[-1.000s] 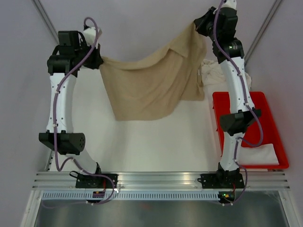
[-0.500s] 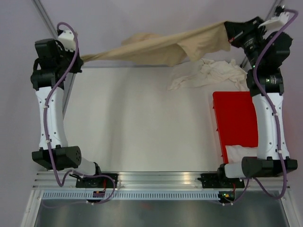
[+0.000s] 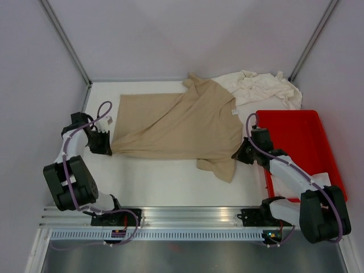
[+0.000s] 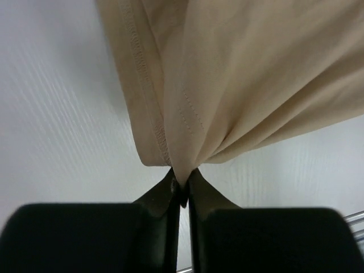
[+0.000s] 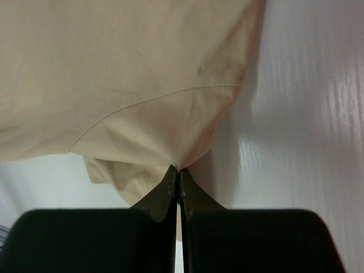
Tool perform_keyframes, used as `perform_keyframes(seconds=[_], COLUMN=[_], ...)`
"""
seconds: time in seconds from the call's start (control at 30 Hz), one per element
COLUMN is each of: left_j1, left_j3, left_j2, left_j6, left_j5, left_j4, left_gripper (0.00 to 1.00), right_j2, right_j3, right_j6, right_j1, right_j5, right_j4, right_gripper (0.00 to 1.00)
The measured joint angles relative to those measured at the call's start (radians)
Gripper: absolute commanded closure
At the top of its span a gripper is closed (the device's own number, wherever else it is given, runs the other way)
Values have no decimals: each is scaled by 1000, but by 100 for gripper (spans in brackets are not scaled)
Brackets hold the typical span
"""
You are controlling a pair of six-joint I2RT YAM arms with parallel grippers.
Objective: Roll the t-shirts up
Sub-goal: Flatten the tshirt
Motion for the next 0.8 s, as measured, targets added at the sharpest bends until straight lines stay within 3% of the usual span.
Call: perform_keyframes(seconds=[0.07,0.17,0.27,0.53,0.8], left_j1=[52,113,140,122,-54], left_j3=[-23,-25,-24,12,179], left_j2=[61,108,109,84,157], left_j6=[35,70,95,107,-29], left_j5=[5,10,12,72,44], left_j4=[-2,0,-2,-58,16], left_gripper=[68,56,50,49,53], right_j2=[-35,-50,-52,-75,-82], right_j3=[-20,-22,-22,-20,-16], right_j6=[3,3,2,-27,-49], right_j1=[13,28,32,32,32], right_j5=[4,6,10,12,13], right_j4=[16,42,48,14,-5], right_gripper=[100,100,100,100,100])
